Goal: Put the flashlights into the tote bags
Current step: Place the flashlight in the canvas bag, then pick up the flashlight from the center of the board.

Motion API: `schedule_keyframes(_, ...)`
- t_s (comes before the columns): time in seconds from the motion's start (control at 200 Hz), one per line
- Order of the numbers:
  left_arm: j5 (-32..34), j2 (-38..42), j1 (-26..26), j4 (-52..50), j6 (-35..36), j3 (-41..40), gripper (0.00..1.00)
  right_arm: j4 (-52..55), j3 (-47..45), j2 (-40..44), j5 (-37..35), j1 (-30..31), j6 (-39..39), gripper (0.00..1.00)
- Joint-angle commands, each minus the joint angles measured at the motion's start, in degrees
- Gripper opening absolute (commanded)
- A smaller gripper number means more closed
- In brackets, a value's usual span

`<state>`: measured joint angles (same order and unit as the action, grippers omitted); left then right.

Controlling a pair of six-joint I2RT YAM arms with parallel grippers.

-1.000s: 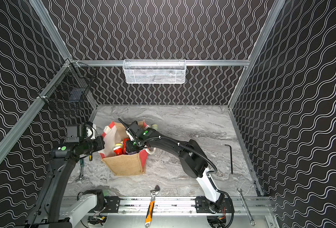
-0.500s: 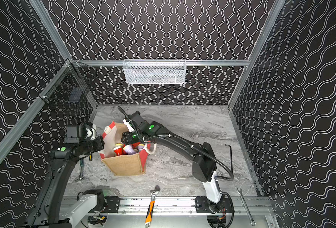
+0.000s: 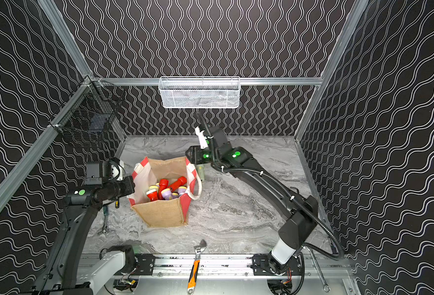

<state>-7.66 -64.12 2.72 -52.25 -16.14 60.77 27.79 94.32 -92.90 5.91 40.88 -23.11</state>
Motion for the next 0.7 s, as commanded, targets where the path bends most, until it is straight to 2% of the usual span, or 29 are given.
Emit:
schedule_keyframes(0.0, 0.59, -0.31, 0.09, 2.87, 0.89, 0.66, 0.02, -3.0, -4.17, 2.81, -0.96, -3.1, -1.49, 0.62)
schedule_keyframes(0.135, 1.16, -0.08, 0.09, 3.05, 0.93, 0.31, 0.02, -3.09, -9.29, 4.27, -1.07, -7.55, -1.93, 0.61)
schedule_keyframes(0.29, 1.09, -0.39, 0.09, 2.96, 0.76, 0.19, 0.02, -3.7, -12.11, 2.54, -0.03, -9.56, -2.27, 0.61)
schedule_keyframes(0.425, 1.22, -0.55, 0.1, 2.68, 0.74, 0.69, 0.02, -4.76, -12.95, -1.18, 0.79, -10.08, -2.13, 0.61)
schedule_keyframes(0.696, 1.6, -0.41, 0.11, 2.24, 0.86, 0.68, 0.03, -5.05, -11.1, -11.2, 7.2, -12.09, -1.52, 0.63)
